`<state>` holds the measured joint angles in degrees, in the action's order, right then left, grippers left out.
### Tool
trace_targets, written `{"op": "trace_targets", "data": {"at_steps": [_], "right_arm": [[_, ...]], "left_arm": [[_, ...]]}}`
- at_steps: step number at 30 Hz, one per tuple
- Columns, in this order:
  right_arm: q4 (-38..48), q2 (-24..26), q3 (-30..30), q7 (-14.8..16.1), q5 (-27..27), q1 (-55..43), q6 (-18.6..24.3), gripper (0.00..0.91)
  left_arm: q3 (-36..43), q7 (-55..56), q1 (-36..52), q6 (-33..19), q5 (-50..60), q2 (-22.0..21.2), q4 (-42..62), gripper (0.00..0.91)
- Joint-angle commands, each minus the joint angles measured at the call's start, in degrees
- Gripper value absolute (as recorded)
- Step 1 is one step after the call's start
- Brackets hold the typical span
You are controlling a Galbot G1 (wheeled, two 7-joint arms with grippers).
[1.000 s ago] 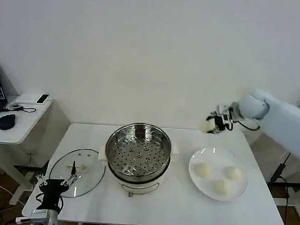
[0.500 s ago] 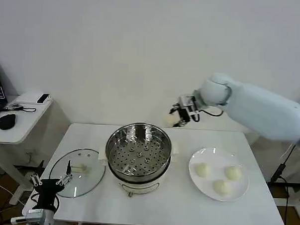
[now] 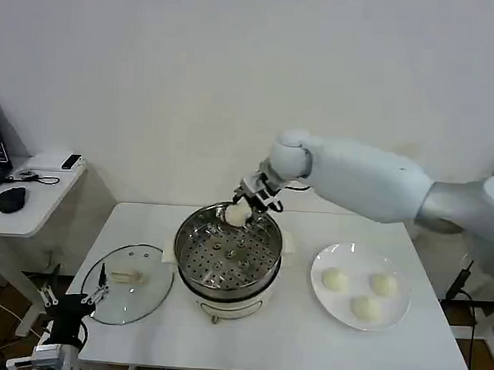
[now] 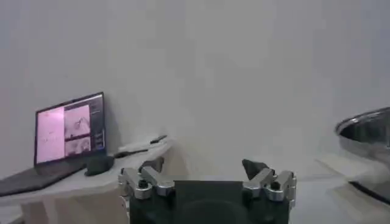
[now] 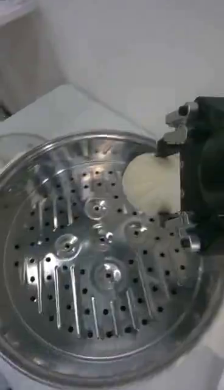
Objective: Take steamed baozi put them in steamer then cover it.
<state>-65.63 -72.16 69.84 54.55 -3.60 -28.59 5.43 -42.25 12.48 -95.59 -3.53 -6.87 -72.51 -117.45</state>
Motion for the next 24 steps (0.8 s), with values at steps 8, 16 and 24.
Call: {"op": "trace_targets", "data": {"at_steps": [8, 16, 24], "right_arm": [[10.73, -5.45, 0.12, -1.24, 13.00, 3.33, 16.41, 0.625], [11.18, -6.13, -0.03, -2.94, 13.17, 5.09, 18.79, 0.635], [12.54, -7.42, -0.14, -3.77, 13.67, 5.76, 20.22, 0.645]], "left_arm": [[-0.51, -0.04, 0.20, -0.12, -0.25, 0.03, 0.41, 0.907], [-0.30, -0.07, 0.44, -0.10, -0.22, -0.04, 0.57, 0.907], [-0.34, -0.07, 0.43, -0.14, -0.19, -0.11, 0.71, 0.907]]}}
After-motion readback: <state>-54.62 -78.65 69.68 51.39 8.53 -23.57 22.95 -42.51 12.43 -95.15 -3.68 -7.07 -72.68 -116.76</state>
